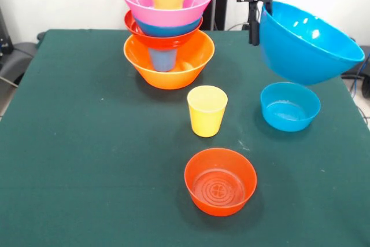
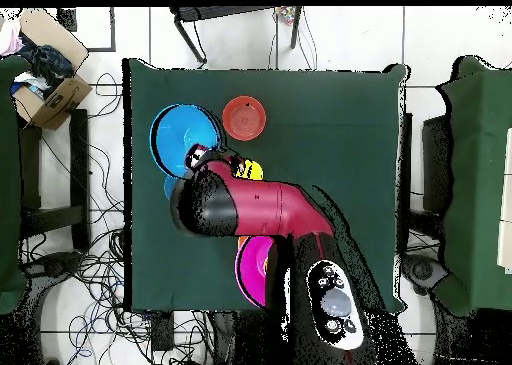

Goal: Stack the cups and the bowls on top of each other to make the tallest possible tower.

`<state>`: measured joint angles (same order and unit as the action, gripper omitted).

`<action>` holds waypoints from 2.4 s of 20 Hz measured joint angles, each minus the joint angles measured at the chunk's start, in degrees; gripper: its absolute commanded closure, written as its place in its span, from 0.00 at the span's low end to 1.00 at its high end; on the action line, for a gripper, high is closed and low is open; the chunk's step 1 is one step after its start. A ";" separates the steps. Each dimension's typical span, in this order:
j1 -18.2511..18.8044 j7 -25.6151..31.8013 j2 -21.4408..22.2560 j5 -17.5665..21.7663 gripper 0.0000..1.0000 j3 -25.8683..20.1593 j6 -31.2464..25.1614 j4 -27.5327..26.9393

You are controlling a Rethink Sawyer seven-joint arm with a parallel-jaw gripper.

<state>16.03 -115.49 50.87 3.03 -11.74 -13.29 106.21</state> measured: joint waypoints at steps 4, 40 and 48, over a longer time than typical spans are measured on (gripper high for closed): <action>2.40 0.00 0.82 1.42 1.00 -3.12 -2.24 0.12; -1.17 0.00 0.76 16.11 1.00 -4.89 -14.50 -6.50; 4.55 0.00 1.43 14.05 1.00 -9.56 -18.47 -6.03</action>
<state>20.57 -115.49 52.30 17.08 -21.30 -31.77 100.18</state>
